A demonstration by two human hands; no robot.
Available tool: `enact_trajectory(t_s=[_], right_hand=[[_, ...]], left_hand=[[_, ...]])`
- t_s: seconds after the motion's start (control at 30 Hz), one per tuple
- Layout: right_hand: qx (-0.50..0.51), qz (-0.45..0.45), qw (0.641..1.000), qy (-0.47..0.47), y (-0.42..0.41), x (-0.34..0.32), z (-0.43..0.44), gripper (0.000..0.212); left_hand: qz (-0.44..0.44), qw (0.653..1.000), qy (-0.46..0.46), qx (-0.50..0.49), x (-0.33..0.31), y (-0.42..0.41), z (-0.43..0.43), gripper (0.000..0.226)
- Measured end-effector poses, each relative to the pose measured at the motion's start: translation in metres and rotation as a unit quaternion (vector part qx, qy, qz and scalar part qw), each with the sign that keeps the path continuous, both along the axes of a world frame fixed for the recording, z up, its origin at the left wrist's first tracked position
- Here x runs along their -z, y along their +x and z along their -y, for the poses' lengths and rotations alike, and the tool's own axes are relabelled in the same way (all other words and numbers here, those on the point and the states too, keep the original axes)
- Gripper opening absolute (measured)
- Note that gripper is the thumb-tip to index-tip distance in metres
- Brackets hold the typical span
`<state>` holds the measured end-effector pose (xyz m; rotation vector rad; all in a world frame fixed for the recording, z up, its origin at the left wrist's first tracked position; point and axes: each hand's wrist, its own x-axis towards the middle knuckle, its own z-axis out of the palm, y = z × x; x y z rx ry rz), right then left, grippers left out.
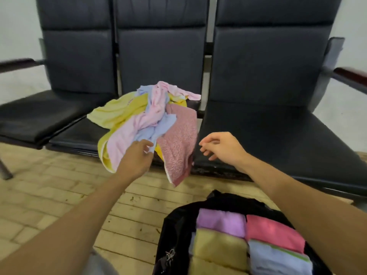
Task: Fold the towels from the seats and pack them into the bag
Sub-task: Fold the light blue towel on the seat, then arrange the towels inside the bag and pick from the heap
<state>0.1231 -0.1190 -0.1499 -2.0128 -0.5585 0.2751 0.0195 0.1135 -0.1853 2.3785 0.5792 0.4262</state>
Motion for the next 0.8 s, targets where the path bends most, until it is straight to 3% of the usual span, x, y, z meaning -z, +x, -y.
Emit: enact_trajectory(t_s=[0.17, 0.27, 0.4, 0.57, 0.7, 0.8], right_hand=[[-0.002, -0.046, 0.996, 0.077, -0.002, 0.02, -0.052, 0.011], [-0.017, -0.066, 0.994, 0.09, -0.01, 0.027, -0.074, 0.013], [-0.039, -0.058, 0.994, 0.083, -0.015, 0.03, -0.089, 0.018], [-0.06, -0.072, 0.993, 0.078, -0.016, 0.027, -0.089, 0.019], [-0.079, -0.079, 0.992, 0.062, -0.017, 0.017, -0.083, 0.016], [-0.087, -0.085, 0.991, 0.058, -0.018, 0.008, -0.08, 0.013]], left_hand=[[-0.044, 0.983, 0.007, -0.176, 0.017, -0.012, -0.039, 0.054], [-0.03, 0.955, -0.143, -0.26, 0.025, -0.016, -0.052, 0.059], [0.047, 0.909, -0.324, -0.258, 0.037, -0.019, -0.06, 0.041], [0.095, 0.917, -0.278, -0.27, 0.03, -0.015, -0.058, 0.01], [0.127, 0.923, -0.184, -0.313, 0.025, -0.011, -0.065, 0.023], [0.213, 0.918, -0.162, -0.293, -0.001, -0.007, -0.05, 0.023]])
